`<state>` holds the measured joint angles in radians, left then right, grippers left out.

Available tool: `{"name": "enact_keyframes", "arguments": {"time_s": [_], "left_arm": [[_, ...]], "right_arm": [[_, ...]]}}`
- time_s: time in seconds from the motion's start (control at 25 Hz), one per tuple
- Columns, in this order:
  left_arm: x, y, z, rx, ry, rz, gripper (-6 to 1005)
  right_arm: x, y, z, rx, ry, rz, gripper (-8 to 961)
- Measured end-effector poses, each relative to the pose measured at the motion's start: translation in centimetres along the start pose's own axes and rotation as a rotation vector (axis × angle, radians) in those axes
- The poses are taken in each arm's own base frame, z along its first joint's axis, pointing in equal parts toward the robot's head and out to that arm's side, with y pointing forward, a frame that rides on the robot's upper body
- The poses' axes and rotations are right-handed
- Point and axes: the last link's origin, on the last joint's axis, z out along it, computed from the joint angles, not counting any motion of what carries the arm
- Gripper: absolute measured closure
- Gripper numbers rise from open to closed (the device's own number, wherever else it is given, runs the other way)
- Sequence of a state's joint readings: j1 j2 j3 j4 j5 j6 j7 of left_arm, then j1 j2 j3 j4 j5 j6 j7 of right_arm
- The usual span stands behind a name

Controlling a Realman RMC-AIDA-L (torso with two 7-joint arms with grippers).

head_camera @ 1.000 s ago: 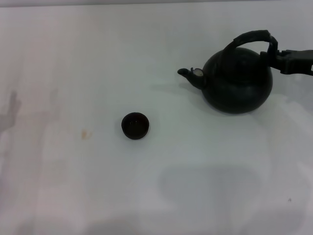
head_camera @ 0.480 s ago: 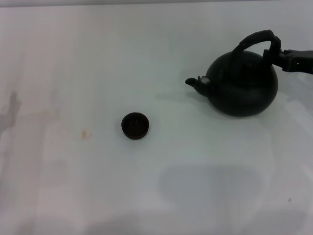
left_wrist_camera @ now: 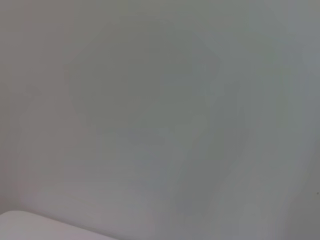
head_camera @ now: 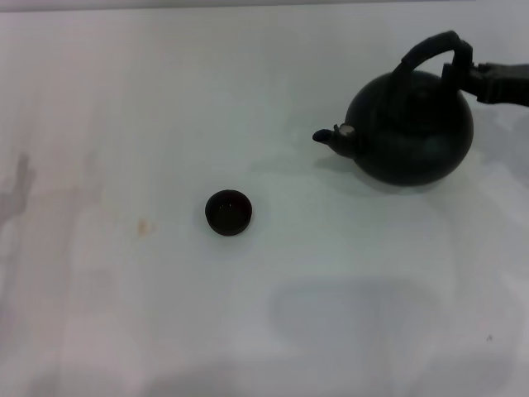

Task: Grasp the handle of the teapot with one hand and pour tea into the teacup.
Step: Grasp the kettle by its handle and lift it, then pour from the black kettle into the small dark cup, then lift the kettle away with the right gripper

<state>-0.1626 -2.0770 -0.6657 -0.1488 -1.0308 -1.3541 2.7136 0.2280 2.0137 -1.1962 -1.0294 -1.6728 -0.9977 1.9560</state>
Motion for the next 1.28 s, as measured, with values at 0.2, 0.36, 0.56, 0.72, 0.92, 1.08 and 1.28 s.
{"name": "enact_keyframes", "arguments": {"time_s": [0.2,0.36,0.56,0.72,0.92,1.08,1.28], "left_arm": [[0.0,0.0,0.1,-0.002,-0.001,0.0,138],[0.0,0.1,0.2,-0.004,0.001,0.0,138],[0.0,0.1,0.3,-0.004,0.0,0.0,138],[0.0,0.0,0.1,-0.001,-0.003,0.0,138],[-0.1,0.0,0.1,0.003,-0.01,0.0,138],[-0.2,0.0,0.2,0.003,-0.015,0.0,138],[-0.3,0.0,0.3,0.004,-0.02,0.0,138]], "right_arm": [[-1.5,1.5,0.1,-0.049,-0.016,-0.07,748],[-2.7,3.8,1.1,-0.106,-0.014,-0.161,748],[-3.5,6.8,2.9,-0.143,-0.017,-0.288,748],[-3.8,8.4,4.1,-0.144,-0.027,-0.371,748],[-3.6,9.7,5.3,-0.14,-0.034,-0.486,754],[-3.2,10.6,5.8,-0.126,-0.05,-0.581,758],[-2.6,11.5,6.4,-0.121,-0.054,-0.659,762]]}}
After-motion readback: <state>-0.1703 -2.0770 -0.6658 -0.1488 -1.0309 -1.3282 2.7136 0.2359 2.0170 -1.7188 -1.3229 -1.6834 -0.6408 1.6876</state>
